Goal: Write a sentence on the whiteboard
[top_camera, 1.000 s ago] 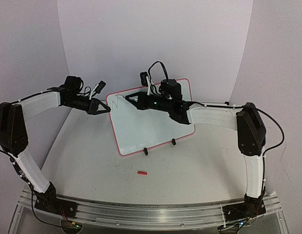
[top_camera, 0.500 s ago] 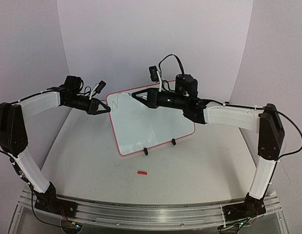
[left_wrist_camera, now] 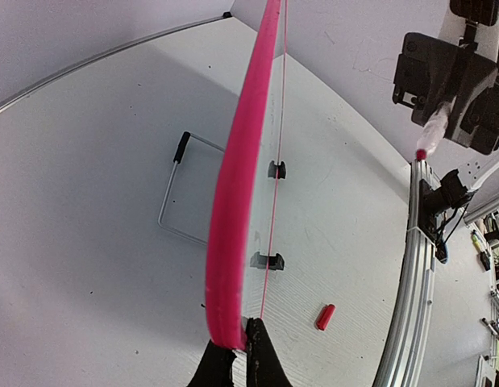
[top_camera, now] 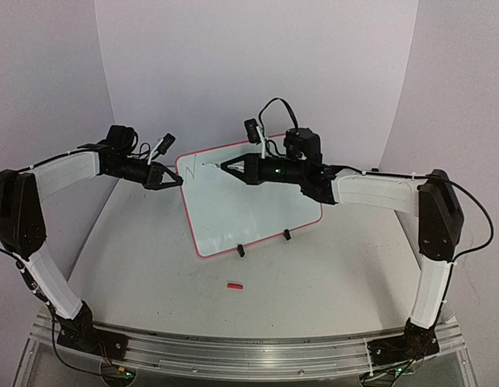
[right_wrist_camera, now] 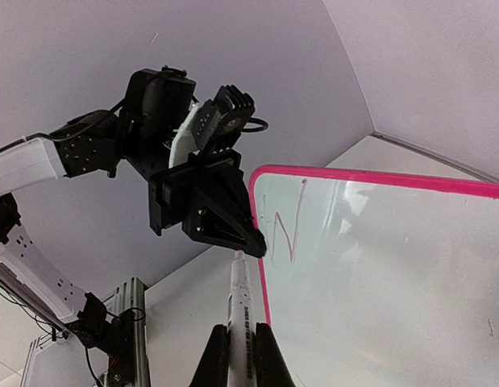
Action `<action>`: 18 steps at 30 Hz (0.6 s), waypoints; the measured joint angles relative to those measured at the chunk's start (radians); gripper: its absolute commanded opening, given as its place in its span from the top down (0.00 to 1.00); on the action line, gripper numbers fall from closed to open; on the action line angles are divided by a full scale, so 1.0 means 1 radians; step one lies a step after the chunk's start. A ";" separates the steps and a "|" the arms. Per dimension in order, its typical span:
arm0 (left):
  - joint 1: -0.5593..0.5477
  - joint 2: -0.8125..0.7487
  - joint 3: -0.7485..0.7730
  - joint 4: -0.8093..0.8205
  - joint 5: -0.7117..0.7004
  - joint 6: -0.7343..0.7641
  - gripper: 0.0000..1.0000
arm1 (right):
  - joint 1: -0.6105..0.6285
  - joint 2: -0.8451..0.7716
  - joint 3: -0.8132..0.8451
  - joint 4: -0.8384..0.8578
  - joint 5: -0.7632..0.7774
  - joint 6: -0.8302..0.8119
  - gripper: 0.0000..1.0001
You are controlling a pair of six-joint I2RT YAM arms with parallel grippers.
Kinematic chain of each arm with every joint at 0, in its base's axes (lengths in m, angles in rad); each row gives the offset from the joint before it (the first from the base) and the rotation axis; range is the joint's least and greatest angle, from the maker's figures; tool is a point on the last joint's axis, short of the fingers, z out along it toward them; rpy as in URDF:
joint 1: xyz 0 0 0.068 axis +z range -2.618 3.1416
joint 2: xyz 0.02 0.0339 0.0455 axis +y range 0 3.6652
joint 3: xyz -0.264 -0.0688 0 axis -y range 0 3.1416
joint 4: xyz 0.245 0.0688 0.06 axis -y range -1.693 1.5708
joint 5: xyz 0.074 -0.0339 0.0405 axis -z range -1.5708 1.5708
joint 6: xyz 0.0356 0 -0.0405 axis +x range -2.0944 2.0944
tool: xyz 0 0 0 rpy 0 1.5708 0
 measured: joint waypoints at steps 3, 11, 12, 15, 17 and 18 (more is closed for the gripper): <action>-0.001 0.000 0.000 0.000 0.000 0.000 1.00 | 0.000 0.033 0.017 -0.019 0.006 -0.007 1.00; -0.003 0.000 0.000 0.000 -0.001 0.001 1.00 | 0.000 0.082 0.050 -0.052 0.058 -0.006 1.00; -0.003 0.000 0.000 0.000 -0.001 0.002 1.00 | 0.000 0.084 0.052 -0.052 0.066 -0.006 1.00; -0.004 0.000 0.000 0.000 -0.001 0.003 1.00 | 0.000 0.092 0.067 -0.052 0.087 -0.006 1.00; -0.004 0.000 0.000 0.000 -0.001 0.003 1.00 | 0.000 0.099 0.080 -0.052 0.099 -0.005 1.00; -0.004 0.000 0.000 0.000 -0.001 0.003 1.00 | 0.000 0.102 0.085 -0.052 0.103 -0.005 1.00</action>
